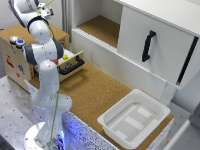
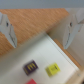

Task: Turn on the red light

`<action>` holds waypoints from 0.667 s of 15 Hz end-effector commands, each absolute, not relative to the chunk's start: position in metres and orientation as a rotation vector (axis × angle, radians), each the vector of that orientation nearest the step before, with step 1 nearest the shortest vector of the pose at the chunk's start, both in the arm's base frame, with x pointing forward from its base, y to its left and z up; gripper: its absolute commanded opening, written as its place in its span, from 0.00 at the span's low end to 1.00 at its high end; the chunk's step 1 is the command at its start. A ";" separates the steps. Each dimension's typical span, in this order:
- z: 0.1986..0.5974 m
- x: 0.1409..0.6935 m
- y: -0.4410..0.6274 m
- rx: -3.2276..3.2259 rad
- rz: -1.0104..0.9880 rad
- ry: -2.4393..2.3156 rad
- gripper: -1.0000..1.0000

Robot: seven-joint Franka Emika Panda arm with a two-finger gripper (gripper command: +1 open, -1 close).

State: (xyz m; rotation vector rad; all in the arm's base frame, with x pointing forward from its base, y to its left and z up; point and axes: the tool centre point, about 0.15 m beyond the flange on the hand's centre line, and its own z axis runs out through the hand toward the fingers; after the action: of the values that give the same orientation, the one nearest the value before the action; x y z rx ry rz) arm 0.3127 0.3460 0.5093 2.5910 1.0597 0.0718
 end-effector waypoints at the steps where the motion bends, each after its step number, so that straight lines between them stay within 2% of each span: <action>1: 0.472 0.311 0.211 2.807 0.364 0.930 1.00; 4: 0.464 0.321 0.164 2.873 0.351 0.762 1.00; 10: 0.451 0.354 0.119 2.912 0.196 0.503 1.00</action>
State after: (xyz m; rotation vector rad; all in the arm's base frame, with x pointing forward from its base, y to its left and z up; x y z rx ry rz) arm 0.3296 0.1626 0.4696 2.8122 0.5487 0.1983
